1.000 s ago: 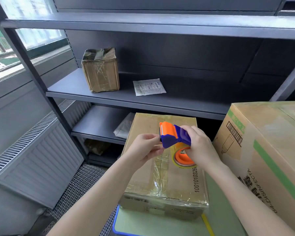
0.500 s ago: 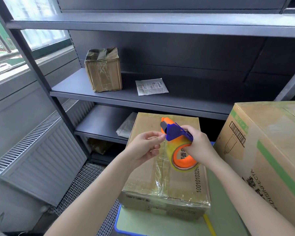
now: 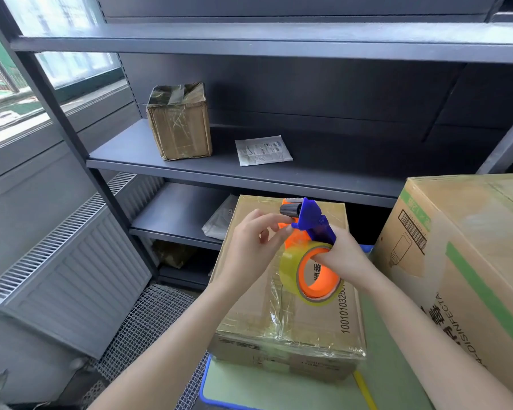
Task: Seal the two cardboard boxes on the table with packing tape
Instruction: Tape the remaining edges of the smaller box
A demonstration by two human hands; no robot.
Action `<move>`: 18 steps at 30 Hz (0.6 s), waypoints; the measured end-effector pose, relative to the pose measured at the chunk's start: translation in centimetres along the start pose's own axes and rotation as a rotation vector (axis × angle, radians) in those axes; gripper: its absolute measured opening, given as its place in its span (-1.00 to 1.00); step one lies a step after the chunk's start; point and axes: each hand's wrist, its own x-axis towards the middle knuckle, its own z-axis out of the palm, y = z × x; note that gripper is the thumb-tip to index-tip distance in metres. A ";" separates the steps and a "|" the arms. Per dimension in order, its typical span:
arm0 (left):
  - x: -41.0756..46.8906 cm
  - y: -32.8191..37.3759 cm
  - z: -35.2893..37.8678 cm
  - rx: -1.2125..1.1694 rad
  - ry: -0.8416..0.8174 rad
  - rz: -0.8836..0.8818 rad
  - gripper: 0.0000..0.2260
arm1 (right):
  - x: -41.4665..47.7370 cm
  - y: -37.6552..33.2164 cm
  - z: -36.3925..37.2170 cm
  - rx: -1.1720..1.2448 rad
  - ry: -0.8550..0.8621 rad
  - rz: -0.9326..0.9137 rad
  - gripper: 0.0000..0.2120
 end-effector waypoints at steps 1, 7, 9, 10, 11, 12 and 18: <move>0.0 0.1 0.0 0.035 -0.007 0.027 -0.91 | 0.0 0.0 -0.1 -0.011 -0.004 -0.001 -0.77; 0.2 0.7 -0.9 0.220 -0.141 0.220 -0.87 | -0.1 0.0 -0.3 -0.052 -0.041 -0.011 -0.74; 0.3 0.7 -1.2 0.339 -0.162 0.259 -0.86 | 0.0 0.1 -0.4 -0.098 -0.046 -0.005 -0.80; 0.3 0.6 -1.3 0.396 -0.185 0.264 -0.85 | 0.0 0.2 -0.4 -0.129 -0.048 0.000 -0.79; 0.3 0.5 -1.3 0.453 -0.217 0.266 -0.82 | 0.1 0.3 -0.5 -0.165 -0.050 0.005 -0.76; 0.2 0.4 -1.3 0.499 -0.250 0.265 -0.80 | 0.1 0.3 -0.5 -0.204 -0.054 0.011 -0.72; 0.2 -0.3 -2.0 0.468 -0.452 0.235 -0.78 | -0.2 0.7 -0.7 -0.267 -0.121 0.007 -0.64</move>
